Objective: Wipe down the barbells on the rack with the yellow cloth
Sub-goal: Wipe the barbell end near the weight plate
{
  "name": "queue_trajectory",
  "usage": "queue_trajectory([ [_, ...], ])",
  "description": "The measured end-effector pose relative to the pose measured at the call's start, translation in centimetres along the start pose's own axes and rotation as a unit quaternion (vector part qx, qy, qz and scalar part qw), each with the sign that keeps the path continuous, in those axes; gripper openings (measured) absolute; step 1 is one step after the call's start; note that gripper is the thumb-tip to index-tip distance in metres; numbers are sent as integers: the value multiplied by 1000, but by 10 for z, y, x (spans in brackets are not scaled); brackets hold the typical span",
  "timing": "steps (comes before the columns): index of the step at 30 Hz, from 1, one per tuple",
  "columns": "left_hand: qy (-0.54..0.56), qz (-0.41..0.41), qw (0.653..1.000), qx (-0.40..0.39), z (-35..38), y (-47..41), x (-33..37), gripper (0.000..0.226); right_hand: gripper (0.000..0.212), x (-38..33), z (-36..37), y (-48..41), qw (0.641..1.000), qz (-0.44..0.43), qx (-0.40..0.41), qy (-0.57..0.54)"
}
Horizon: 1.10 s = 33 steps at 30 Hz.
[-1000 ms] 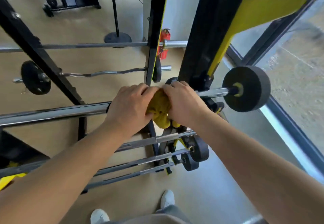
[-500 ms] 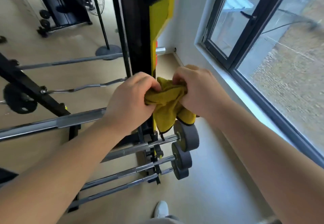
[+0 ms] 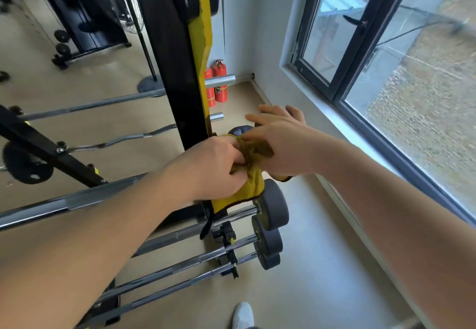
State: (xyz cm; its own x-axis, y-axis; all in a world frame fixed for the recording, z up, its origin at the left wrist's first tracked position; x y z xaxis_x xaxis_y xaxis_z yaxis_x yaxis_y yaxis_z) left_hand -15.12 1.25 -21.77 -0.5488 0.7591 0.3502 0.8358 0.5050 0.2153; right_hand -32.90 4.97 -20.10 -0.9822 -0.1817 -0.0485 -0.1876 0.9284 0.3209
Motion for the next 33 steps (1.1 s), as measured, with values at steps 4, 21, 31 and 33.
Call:
queue_trajectory([
  [4, -60, 18, 998, 8, -4, -26, 5, 22, 52, 22, 1, 6, 977, 31, 128, -166],
  [21, -172, -192, 962, -90, 23, -100, 21, 24, 40, 19, 40, -12, 943, 59, 297, -142],
  [31, -160, -176, 958, -159, 16, -94, 28, 30, 43, 16, 42, -9, 953, 76, 273, -110],
  [33, -206, -264, 938, -84, 35, -82, 39, 41, 43, 15, 45, -5, 950, 80, 289, -85],
])
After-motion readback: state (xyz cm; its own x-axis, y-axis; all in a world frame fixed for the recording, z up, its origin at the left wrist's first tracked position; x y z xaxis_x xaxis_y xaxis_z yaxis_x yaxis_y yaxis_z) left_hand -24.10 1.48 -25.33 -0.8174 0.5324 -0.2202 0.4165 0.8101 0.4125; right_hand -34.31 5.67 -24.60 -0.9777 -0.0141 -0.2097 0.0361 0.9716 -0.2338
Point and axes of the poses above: each hand's wrist, its own y-axis away from the middle knuckle, its own z-axis out of the palm, x = y × z, the point moved 1 cm from there along -y, towards the middle knuckle, and after that the axes turned 14 degrees about -x, right-handed, at the moved point
